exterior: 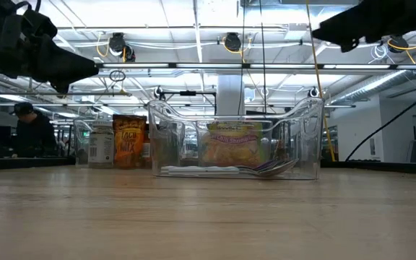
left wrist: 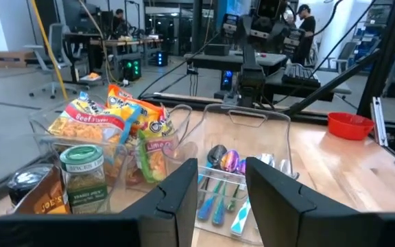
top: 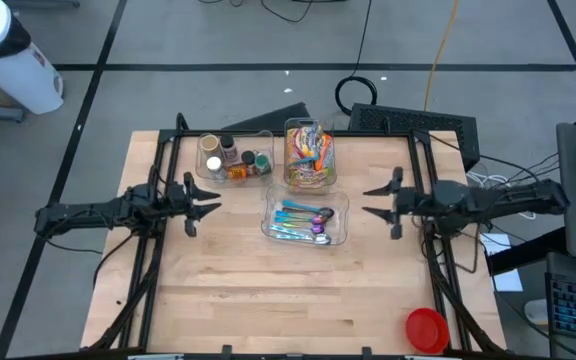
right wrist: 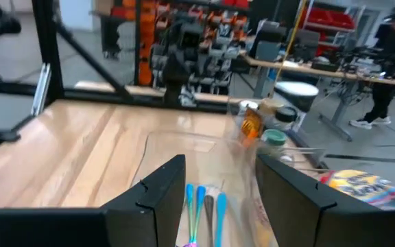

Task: Pick & Place Food Item
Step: Return to Home Position

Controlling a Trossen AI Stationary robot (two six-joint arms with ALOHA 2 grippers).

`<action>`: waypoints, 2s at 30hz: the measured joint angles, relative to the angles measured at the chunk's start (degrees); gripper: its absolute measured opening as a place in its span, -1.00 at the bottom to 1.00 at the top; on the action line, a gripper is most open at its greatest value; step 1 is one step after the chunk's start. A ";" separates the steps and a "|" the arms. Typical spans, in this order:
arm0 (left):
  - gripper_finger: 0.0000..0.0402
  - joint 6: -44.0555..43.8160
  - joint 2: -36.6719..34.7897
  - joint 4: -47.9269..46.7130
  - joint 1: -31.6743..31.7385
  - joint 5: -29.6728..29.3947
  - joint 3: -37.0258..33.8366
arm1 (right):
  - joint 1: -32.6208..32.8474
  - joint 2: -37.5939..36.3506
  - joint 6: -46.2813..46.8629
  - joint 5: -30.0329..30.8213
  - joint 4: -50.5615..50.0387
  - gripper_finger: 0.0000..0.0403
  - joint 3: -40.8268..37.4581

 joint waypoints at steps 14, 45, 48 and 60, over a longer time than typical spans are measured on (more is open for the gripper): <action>-0.37 0.22 0.02 0.00 0.00 -0.01 0.00 | -0.15 -18.07 3.98 -0.20 10.33 -0.16 -15.69; -0.37 0.01 -0.04 -0.38 -0.02 0.15 0.02 | -0.14 -26.75 10.08 -10.56 0.17 -0.16 -21.57; -0.37 0.01 -0.04 -0.38 -0.02 0.14 0.02 | -0.14 -26.71 9.88 -10.56 0.00 -0.16 -21.62; -0.37 0.03 -0.04 -0.39 -0.02 0.10 0.02 | -0.15 -26.71 9.75 -10.56 0.03 -0.16 -21.64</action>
